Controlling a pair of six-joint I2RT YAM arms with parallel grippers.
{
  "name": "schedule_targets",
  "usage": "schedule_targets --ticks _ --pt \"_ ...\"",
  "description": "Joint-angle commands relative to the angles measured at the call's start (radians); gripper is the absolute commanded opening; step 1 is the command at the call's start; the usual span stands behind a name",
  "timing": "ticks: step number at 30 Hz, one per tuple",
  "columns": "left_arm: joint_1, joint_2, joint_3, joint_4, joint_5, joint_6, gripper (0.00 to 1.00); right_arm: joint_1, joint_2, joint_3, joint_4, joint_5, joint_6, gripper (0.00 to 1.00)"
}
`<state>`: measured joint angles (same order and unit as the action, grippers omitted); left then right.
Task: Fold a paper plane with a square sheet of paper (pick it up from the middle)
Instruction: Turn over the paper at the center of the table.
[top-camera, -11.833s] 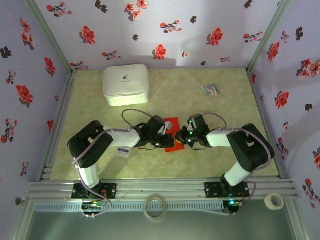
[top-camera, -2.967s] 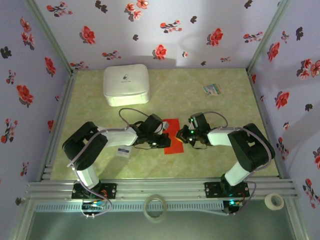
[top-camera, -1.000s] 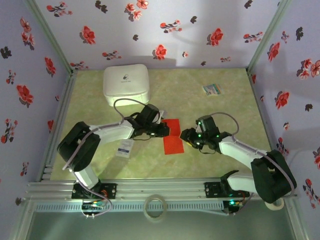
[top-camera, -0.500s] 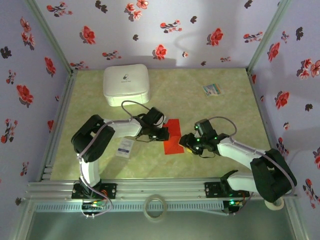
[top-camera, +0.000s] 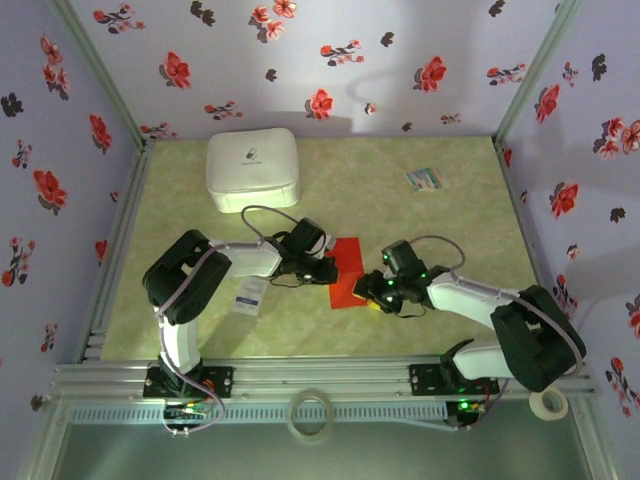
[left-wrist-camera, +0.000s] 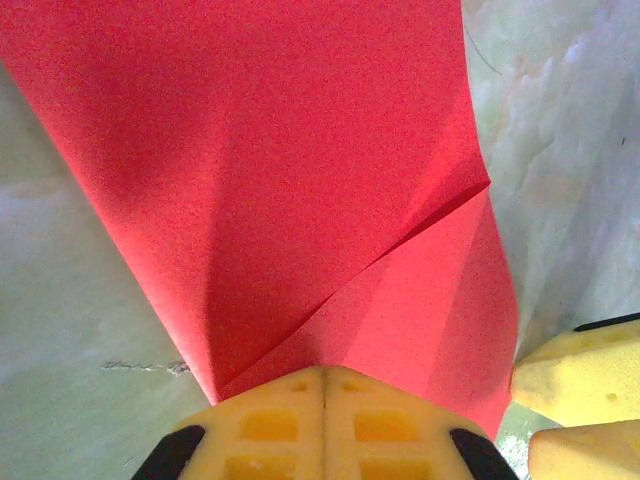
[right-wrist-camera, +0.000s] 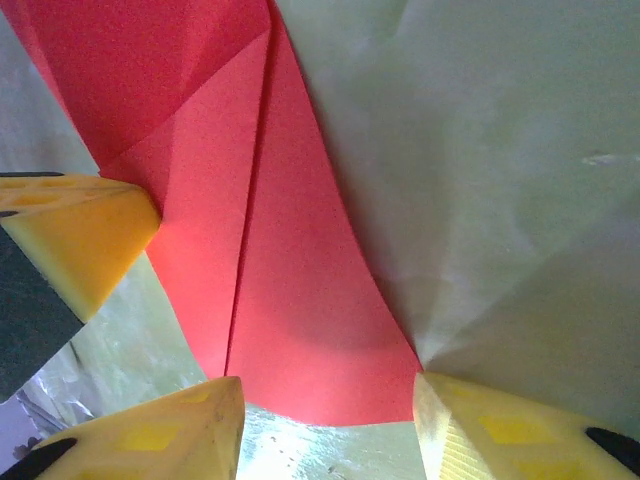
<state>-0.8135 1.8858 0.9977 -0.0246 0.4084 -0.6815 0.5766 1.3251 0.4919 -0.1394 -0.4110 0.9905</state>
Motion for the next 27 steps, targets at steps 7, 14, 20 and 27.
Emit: schedule_targets --ticks 7,14,20,27 --pt "-0.006 0.019 -0.034 -0.045 -0.022 -0.013 0.01 0.014 0.047 0.029 0.122 0.001 0.037 0.49" --pt "-0.006 0.021 -0.036 -0.041 -0.021 -0.016 0.01 0.007 0.089 0.085 0.134 0.009 -0.009 0.51" --pt "-0.006 0.018 -0.039 -0.04 -0.019 -0.017 0.01 -0.031 0.15 0.123 0.153 -0.006 -0.04 0.51" --pt "-0.007 0.01 -0.041 -0.035 -0.02 -0.021 0.01 -0.087 0.206 0.123 0.244 -0.084 -0.061 0.47"
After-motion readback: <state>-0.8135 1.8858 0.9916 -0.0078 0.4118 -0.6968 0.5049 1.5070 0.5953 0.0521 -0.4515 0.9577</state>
